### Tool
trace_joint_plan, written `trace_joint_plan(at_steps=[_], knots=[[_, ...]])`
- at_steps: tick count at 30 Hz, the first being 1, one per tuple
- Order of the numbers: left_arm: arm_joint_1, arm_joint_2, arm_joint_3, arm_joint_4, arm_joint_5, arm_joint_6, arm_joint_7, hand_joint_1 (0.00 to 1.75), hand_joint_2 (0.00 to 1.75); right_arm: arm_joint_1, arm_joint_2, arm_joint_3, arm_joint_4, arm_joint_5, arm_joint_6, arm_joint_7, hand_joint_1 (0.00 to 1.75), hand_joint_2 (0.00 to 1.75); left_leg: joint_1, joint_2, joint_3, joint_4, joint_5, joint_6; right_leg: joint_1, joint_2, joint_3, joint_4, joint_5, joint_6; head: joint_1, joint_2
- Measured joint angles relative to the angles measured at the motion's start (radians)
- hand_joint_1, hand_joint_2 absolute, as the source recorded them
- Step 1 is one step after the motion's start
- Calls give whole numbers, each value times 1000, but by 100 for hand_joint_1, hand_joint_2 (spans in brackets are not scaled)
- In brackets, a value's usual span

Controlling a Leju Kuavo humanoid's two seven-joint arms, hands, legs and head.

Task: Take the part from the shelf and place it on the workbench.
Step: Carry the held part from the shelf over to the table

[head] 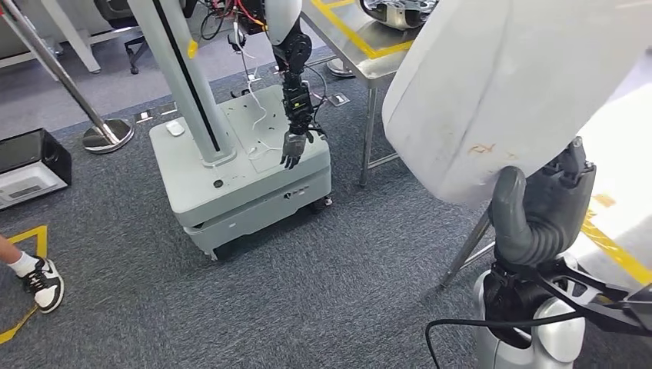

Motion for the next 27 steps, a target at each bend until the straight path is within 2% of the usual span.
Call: trace_joint_plan(at_steps=[1,2,4,5,6,7,8,9,10,11,13,14,15,16,17,18,20,21,22,24,25,27], knots=[[4,0,0,0,2,0,0,0,175,0,1,0,1,0,0,1,175,175,0,-1,1,-7,17,2,0,14,0,1,1,1,0,0],[6,0,0,0,5,0,0,0,175,-1,1,0,2,0,0,1,175,175,1,-8,20,-53,51,4,-1,27,0,2,2,3,0,0],[8,1,0,0,8,0,0,0,175,-2,4,0,2,0,0,1,175,175,4,-56,78,-191,117,8,-2,51,-2,3,4,10,0,0],[9,1,0,0,10,0,0,0,175,-3,5,0,2,0,0,2,175,175,4,-78,98,-242,135,10,-3,62,-5,4,6,16,0,0],[10,1,0,0,11,0,0,0,175,-3,6,0,2,1,0,2,175,175,3,-94,109,-267,140,13,-4,72,-9,3,8,23,0,0],[10,1,0,0,12,0,0,0,175,-3,7,0,2,1,0,2,175,175,1,-93,110,-270,139,17,-6,83,-12,0,12,32,0,0],[10,0,0,0,12,0,0,0,175,-3,8,0,2,1,-1,2,175,175,0,-79,111,-273,143,23,-7,95,-16,-4,17,41,0,0],[10,0,0,0,12,0,0,0,175,-1,8,0,2,1,-1,1,175,175,1,-66,112,-277,149,30,-8,94,-20,-3,19,47,0,0],[10,-1,1,-1,12,0,-1,0,175,-2,8,0,3,1,-2,0,175,175,2,-53,112,-283,154,39,-6,77,-28,7,12,50,2,0],[10,-1,1,-1,12,0,-2,0,175,-3,8,0,4,1,-2,-1,175,175,3,-37,111,-289,159,46,-3,50,-45,39,-9,53,3,0],[11,0,0,-2,12,0,-3,0,175,-4,8,0,9,1,-2,-4,175,175,-1,-7,108,-291,162,55,1,-8,-101,160,-76,55,6,0],[12,0,0,-2,11,0,-3,0,175,-3,7,0,12,1,-2,-6,175,175,-4,9,106,-290,162,57,1,-19,-131,227,-105,57,6,0],[13,0,1,-1,11,0,-3,0,175,-1,7,0,15,1,-3,-8,175,175,-6,25,104,-289,161,58,1,-23,-147,269,-118,57,6,0],[13,0,1,-1,9,0,-3,0,175,1,7,0,17,1,-4,-11,175,175,-7,40,102,-287,161,58,1,-26,-144,272,-111,57,6,0],[12,-1,1,-1,8,0,-3,0,175,2,7,0,19,1,-4,-13,175,175,-8,54,102,-285,159,58,1,-32,-117,232,-89,56,6,0],[12,-2,1,-1,8,0,-4,0,175,2,7,0,19,1,-5,-16,175,175,-8,68,101,-282,158,57,2,-46,-74,162,-61,54,6,0],[12,-3,1,-1,7,0,-4,0,175,4,7,0,20,1,-6,-19,175,175,-12,88,101,-275,151,49,7,-86,-3,39,-25,44,5,0],[12,-3,1,0,7,0,-4,0,175,5,7,0,20,1,-6,-19,175,175,-13,96,103,-272,148,44,10,-98,11,10,-21,39,5,0],[12,-4,1,0,6,0,-4,0,175,8,7,0,20,1,-6,-20,175,175,-13,105,105,-272,145,38,12,-98,11,4,-22,33,4,0],[11,-6,1,0,7,0,-4,0,175,13,7,-1,20,1,-6,-20,175,175,-11,117,112,-274,141,27,11,-76,12,-4,-15,22,4,0],[11,-6,1,0,7,0,-4,0,175,13,7,-1,20,1,-5,-20,175,175,-9,102,110,-265,133,21,7,-66,14,-8,-10,17,4,0],[12,-7,1,0,6,0,-5,0,175,7,7,-2,20,1,-9,-18,175,175,-4,44,80,-193,86,7,-1,-45,15,-15,0,7,3,0]])
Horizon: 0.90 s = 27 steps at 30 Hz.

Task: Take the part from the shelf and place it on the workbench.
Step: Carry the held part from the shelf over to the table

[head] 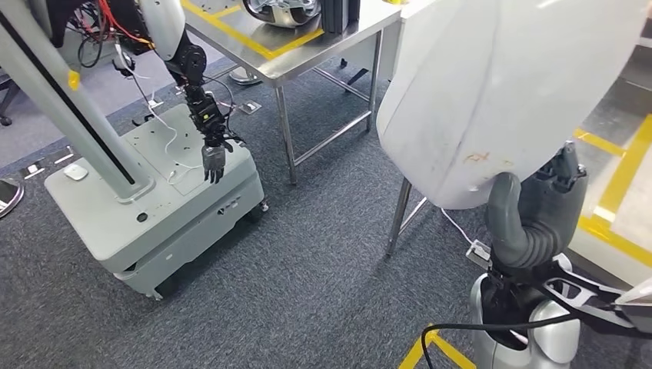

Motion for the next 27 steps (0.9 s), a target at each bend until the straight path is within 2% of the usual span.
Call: trace_joint_plan(at_steps=[1,2,3,4,5,6,8,9,10,12,13,14,16,18,19,20,21,22,23,24,25,27], knots=[[1,0,0,0,-1,0,0,0,175,-4,0,-1,0,-1,-5,2,175,175,2,-27,-27,63,-34,-6,-1,11,-2,0,2,-2,-1,0],[1,0,0,0,-2,0,1,0,175,-7,0,-1,0,-2,-10,7,175,175,5,-39,-57,129,-63,-10,-2,23,-4,0,4,-3,-1,0],[1,0,0,0,-5,0,2,0,175,-8,0,-2,0,-3,-17,12,175,175,7,-43,-80,178,-77,-13,-2,36,-5,0,5,-3,-1,0],[0,1,0,0,-7,0,3,0,175,-9,0,-3,0,-4,-21,16,175,175,8,-44,-87,193,-71,-14,-2,49,-5,1,5,-1,-1,0],[-2,1,0,0,-9,0,4,0,175,-9,0,-4,0,-4,-24,19,175,175,10,-46,-77,169,-46,-15,-3,63,-5,1,6,1,-1,0],[-3,2,0,0,-10,0,4,0,175,-10,0,-4,0,-5,-26,20,175,175,13,-55,-50,108,-8,-15,-5,76,-4,1,7,4,-1,0],[-6,4,0,0,-7,0,5,0,175,-11,0,-5,0,-6,-27,19,175,175,19,-109,9,-28,48,-14,-7,101,-8,4,10,14,-1,0],[-7,4,0,0,-3,0,5,0,175,-12,0,-5,0,-6,-26,17,175,175,20,-131,26,-69,59,-11,-9,112,-12,5,12,22,-1,0],[-7,4,0,0,2,0,5,0,175,-12,0,-5,0,-7,-25,16,175,175,20,-144,32,-84,59,-7,-9,124,-18,4,15,30,-1,0],[-8,3,0,0,7,0,5,0,175,-13,0,-5,0,-6,-24,12,175,175,16,-122,32,-87,65,9,-13,144,-27,0,24,47,-1,0],[-8,3,0,0,7,0,5,0,175,-14,0,-5,1,-5,-24,10,175,175,16,-109,33,-90,69,19,-12,132,-34,6,22,52,0,0],[-7,2,0,0,7,0,5,0,175,-16,0,-5,1,-4,-24,8,175,175,16,-94,32,-94,73,28,-11,108,-46,27,8,54,1,0],[-4,3,0,-1,7,0,5,0,175,-22,0,-5,2,-3,-25,4,175,175,14,-64,29,-97,76,40,-5,44,-98,133,-51,55,4,0],[0,4,0,-1,7,0,6,0,175,-23,0,-5,6,-2,-25,3,175,175,8,-33,25,-95,76,45,-4,23,-154,262,-106,57,5,0],[1,4,0,-1,7,0,7,0,175,-22,-1,-5,9,-2,-25,2,175,175,6,-17,24,-94,75,46,-4,21,-162,288,-110,56,5,0],[0,4,0,0,9,0,8,0,175,-21,-2,-5,12,-2,-25,1,175,175,5,-3,23,-91,74,46,-4,17,-148,271,-96,55,5,0],[0,3,0,0,12,0,9,0,175,-20,-3,-4,15,-3,-24,1,175,175,4,10,22,-89,73,45,-3,9,-114,217,-70,53,5,0],[-1,3,0,0,15,0,10,0,175,-22,-3,-4,18,-3,-23,0,175,175,3,22,22,-85,71,43,-1,-10,-70,141,-46,49,5,0],[-1,2,0,0,18,0,10,0,175,-24,-4,-4,20,-4,-21,-1,175,175,1,32,22,-81,68,40,3,-30,-33,78,-28,44,5,0],[-1,2,0,0,21,0,12,0,175,-27,-4,-2,23,-4,-18,-1,175,175,0,40,21,-78,65,35,6,-44,-10,36,-18,37,4,0],[-1,3,0,0,22,0,13,0,175,-29,-4,-1,25,-5,-16,-1,175,175,-1,48,23,-77,63,29,9,-51,-2,17,-17,31,4,0],[-3,3,0,0,22,0,14,0,175,-32,-5,1,28,-8,-14,-1,175,175,-2,65,29,-81,63,18,11,-33,-5,15,-11,18,3,0]])
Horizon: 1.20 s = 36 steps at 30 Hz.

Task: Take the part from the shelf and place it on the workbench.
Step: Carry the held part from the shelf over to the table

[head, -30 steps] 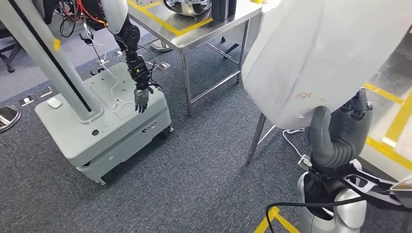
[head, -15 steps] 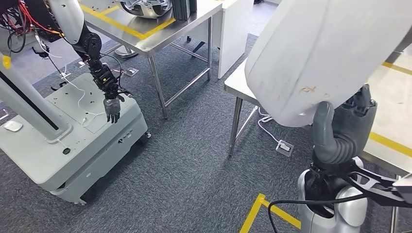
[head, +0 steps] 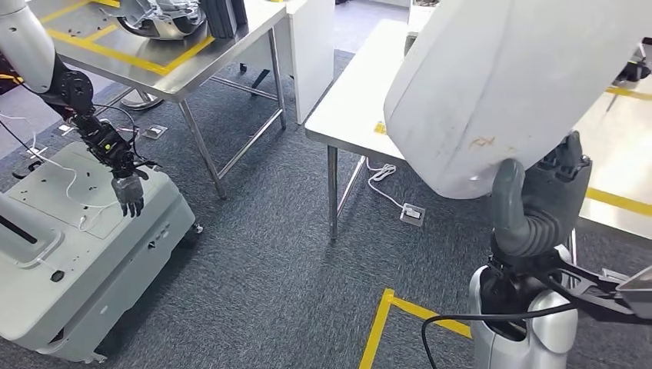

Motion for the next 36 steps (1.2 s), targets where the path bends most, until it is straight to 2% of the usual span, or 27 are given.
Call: trace_joint_plan(at_steps=[1,3,5,6,7,8,9,10,11,12,14,16,18,20,22,23,24,25,27,28,29,30,31,32,33,35,36], knots=[[-1,0,0,0,-1,0,0,0,175,0,-1,0,0,-2,0,0,175,175,1,-2,2,2,-3,-6,-3,9,1,-4,5,-6,0,0],[-3,1,0,0,-3,0,1,0,175,-3,-2,2,1,-5,-2,2,175,175,4,-45,-16,48,-38,-17,-11,27,2,-13,15,-19,-1,0],[-2,2,0,0,-6,0,4,0,175,-6,-2,3,1,-7,-7,4,175,175,10,-96,-69,169,-104,-25,-15,47,-3,-14,21,-25,-3,0],[-1,2,0,0,-7,0,6,0,175,-5,-3,4,1,-8,-10,5,175,175,12,-105,-96,230,-128,-28,-15,60,-6,-14,23,-24,-3,0],[0,3,0,0,-9,0,8,0,175,-4,-3,4,1,-9,-12,6,175,175,13,-108,-113,266,-136,-30,-16,73,-8,-14,25,-23,-3,0],[1,3,0,0,-12,0,10,0,175,-4,-3,3,1,-11,-13,6,175,175,14,-110,-111,263,-122,-31,-16,87,-10,-13,27,-21,-3,0],[0,4,0,0,-15,0,11,0,175,-3,-3,3,1,-11,-13,6,175,175,15,-114,-91,220,-91,-31,-18,100,-11,-12,28,-18,-3,0],[0,5,0,0,-17,0,12,0,175,-2,-4,3,1,-11,-13,6,175,175,18,-127,-57,149,-53,-31,-20,113,-11,-10,29,-15,-3,0],[-1,5,0,0,-19,0,12,0,175,-2,-4,3,1,-12,-13,6,175,175,20,-154,-24,80,-27,-31,-21,124,-13,-8,31,-10,-3,0],[-2,6,0,1,-20,0,13,0,175,-2,-4,3,0,-12,-13,6,175,175,21,-177,-1,28,-12,-30,-22,135,-17,-6,32,-3,-3,0],[-4,5,0,1,-21,0,16,0,175,-2,-4,3,-1,-12,-13,7,175,175,18,-198,12,-1,-10,-22,-22,156,-27,-6,40,13,-3,0],[-5,5,0,1,-21,0,21,0,175,1,-5,3,-2,-12,-13,7,175,175,16,-172,11,-3,-2,-6,-24,169,-34,-10,48,28,-3,0],[-7,5,0,1,-21,0,24,0,175,2,-9,3,-3,-12,-13,7,175,175,18,-146,10,-9,5,11,-21,127,-54,26,25,35,-2,0],[-7,6,0,0,-21,0,24,0,175,2,-11,3,-3,-12,-13,7,175,175,16,-117,4,-11,8,21,-16,69,-110,145,-41,37,0,0],[-6,6,0,0,-21,0,26,0,175,4,-13,3,-3,-12,-13,7,175,175,11,-85,-2,-8,8,24,-15,53,-166,271,-93,39,0,0],[-6,6,0,0,-22,0,27,0,175,6,-15,3,-3,-12,-13,7,175,175,9,-70,-3,-7,8,25,-15,51,-169,288,-93,38,0,0],[-7,5,0,1,-22,0,28,0,175,6,-17,2,-3,-12,-13,7,175,175,8,-56,-4,-5,8,25,-14,48,-149,261,-75,36,0,0],[-9,5,0,1,-23,0,28,0,175,6,-18,2,-4,-12,-13,7,175,175,8,-43,-4,-3,6,24,-12,37,-108,196,-46,32,0,0],[-14,4,0,0,-25,0,28,0,175,6,-19,2,-6,-13,-11,7,175,175,5,-21,-4,3,1,18,-5,-7,-30,57,-7,18,-1,0],[-16,5,0,0,-26,0,28,0,175,5,-20,2,-7,-13,-11,7,175,175,3,-13,-3,4,-2,13,-1,-22,-9,17,0,11,-1,0],[-18,5,0,0,-29,0,29,0,175,6,-20,2,-9,-13,-10,7,175,175,1,-4,0,4,-5,8,1,-27,-5,5,-1,5,-2,0],[-19,5,0,0,-31,0,29,0,175,6,-20,1,-10,-14,-9,7,175,175,0,6,4,2,-6,2,2,-17,-5,3,2,1,-2,0],[-21,5,0,0,-34,0,30,0,175,7,-20,1,-11,-14,-9,7,175,175,1,10,6,1,-8,-4,0,-4,-5,0,5,-5,-2,0],[-22,5,0,0,-35,0,31,0,175,7,-20,0,-13,-14,-8,7,175,175,2,-1,7,5,-13,-11,-3,6,-4,-3,9,-11,-2,0],[-23,5,0,0,-36,0,32,0,175,6,-20,-1,-14,-14,-6,7,175,175,3,-26,0,25,-28,-18,-7,17,-3,-7,14,-17,-2,0],[-23,5,0,1,-36,0,33,0,175,6,-19,-1,-16,-14,-3,7,175,175,7,-88,-42,124,-86,-29,-12,37,-4,-11,21,-24,-3,0],[-21,6,0,1,-36,0,34,0,175,7,-19,-2,-16,-14,-2,8,175,175,9,-103,-73,193,-119,-32,-13,49,-6,-11,23,-27,-3,0]])
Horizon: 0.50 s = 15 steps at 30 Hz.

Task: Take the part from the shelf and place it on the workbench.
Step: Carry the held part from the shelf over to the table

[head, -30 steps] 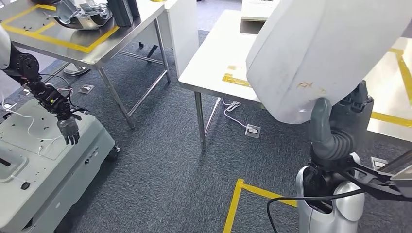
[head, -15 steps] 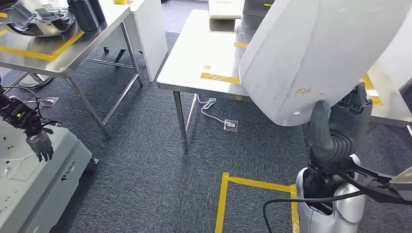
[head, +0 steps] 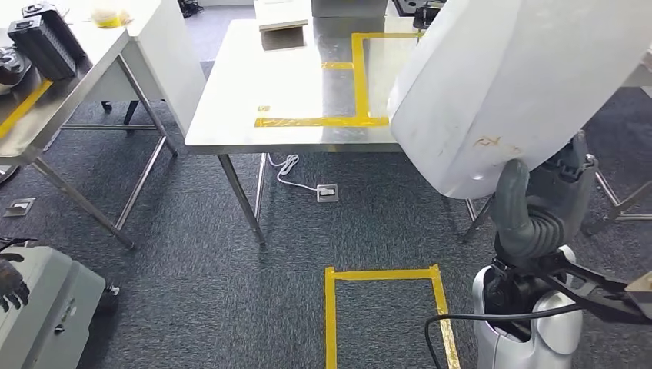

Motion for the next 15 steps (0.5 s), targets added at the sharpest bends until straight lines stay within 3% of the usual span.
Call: trace_joint_plan(at_steps=[1,2,3,4,6,8,10,11,12,13,15], knots=[[2,0,0,0,0,0,1,0,175,1,0,0,0,0,1,0,175,175,1,-5,-27,56,-19,-2,0,14,-2,0,1,0,0,0],[3,1,0,0,0,0,2,0,175,1,0,0,0,0,2,1,175,175,2,-6,-40,81,-18,-4,-1,28,-3,1,2,0,0,0],[4,1,0,0,0,0,3,0,175,1,0,-1,0,0,3,2,175,175,4,-8,-36,67,3,-4,-2,43,-3,1,2,2,0,0],[4,2,0,0,0,0,4,0,175,1,0,-1,0,0,4,2,175,175,6,-14,-14,14,40,-4,-4,57,-3,2,3,4,0,0],[4,4,0,0,1,0,7,0,175,0,0,-1,0,0,7,2,175,175,12,-54,44,-124,104,-4,-7,82,-6,7,2,14,0,0],[5,4,0,0,2,0,8,0,175,-1,0,-2,0,0,8,4,175,175,13,-87,72,-191,120,2,-8,104,-14,10,6,30,0,0],[4,4,0,1,2,0,9,0,175,-2,0,-2,0,0,9,7,175,175,10,-74,74,-194,120,15,-11,126,-22,5,14,47,0,0],[4,4,0,1,2,0,9,0,175,-1,0,-3,0,0,9,7,175,175,11,-62,75,-197,124,23,-11,124,-26,7,15,52,0,0],[3,4,0,0,2,0,9,0,175,-2,0,-5,0,0,9,7,175,175,12,-50,75,-200,127,31,-9,107,-33,20,7,56,1,0],[3,4,0,0,2,0,8,0,175,-3,0,-6,0,0,9,7,175,175,14,-37,75,-203,130,38,-6,81,-50,53,-12,57,3,0],[5,6,0,0,2,0,8,0,175,-4,0,-8,1,1,8,6,175,175,9,-9,72,-204,131,45,-1,25,-107,174,-75,59,6,0]])
